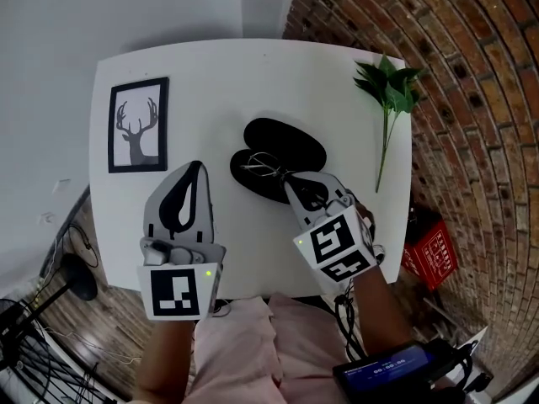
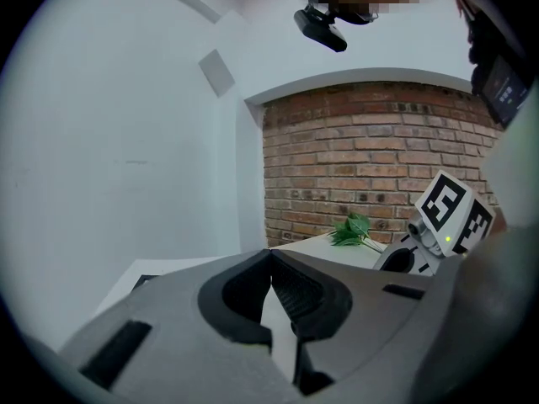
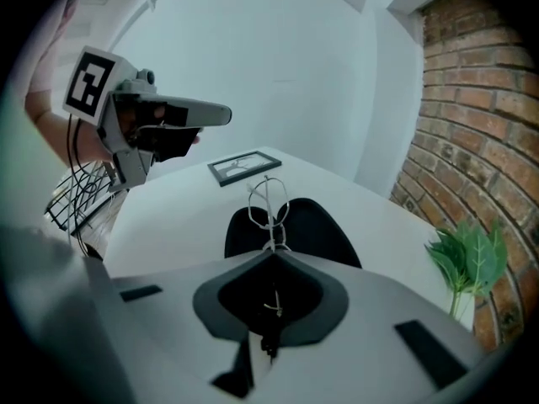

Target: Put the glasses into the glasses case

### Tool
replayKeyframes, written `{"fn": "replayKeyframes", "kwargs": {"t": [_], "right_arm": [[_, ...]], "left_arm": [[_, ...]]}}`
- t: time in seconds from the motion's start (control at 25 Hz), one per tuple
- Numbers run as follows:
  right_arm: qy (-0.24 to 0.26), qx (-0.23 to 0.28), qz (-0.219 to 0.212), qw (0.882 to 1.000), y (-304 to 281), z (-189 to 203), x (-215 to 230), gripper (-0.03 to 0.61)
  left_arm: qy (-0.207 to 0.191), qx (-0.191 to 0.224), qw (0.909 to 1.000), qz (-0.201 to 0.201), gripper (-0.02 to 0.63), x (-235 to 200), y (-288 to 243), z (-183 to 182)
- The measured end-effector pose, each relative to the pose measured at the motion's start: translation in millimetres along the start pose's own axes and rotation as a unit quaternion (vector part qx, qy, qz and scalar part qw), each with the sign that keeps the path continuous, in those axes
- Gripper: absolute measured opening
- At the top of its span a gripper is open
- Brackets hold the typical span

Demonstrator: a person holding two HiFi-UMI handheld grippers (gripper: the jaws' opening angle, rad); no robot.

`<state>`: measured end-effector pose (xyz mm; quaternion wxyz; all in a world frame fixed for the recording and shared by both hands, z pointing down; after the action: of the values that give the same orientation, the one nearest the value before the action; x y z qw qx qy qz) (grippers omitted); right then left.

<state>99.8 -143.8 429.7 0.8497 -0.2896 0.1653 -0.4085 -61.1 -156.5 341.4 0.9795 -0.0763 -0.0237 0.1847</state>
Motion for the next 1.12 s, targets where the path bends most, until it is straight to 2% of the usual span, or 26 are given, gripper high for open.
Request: {"fn": "replayKeyframes", "kwargs": {"t": [0.76, 1.12], "right_arm": [[-0.007, -0.085, -0.092, 0.992, -31, 20, -11, 0.011], [-0.001, -0.12, -0.09, 0.989, -40, 22, -11, 0.012]], "left_arm": [[0.009, -0.02, 0.9997, -0.013, 0.005, -12, -14, 15], [0.013, -0.024, 0.9995, -0.015, 0.005, -22, -18, 21]]}}
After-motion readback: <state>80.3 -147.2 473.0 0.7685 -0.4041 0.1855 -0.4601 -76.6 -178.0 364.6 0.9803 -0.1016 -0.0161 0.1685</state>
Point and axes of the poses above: the fingertips, and each gripper's own axes: y backward along the fingers, x to its right, z out of its underside, the point moved 4 cm from there along y, backward along the fingers, and after that the axes turned 10 degrees about x, right-handed, at the moved point
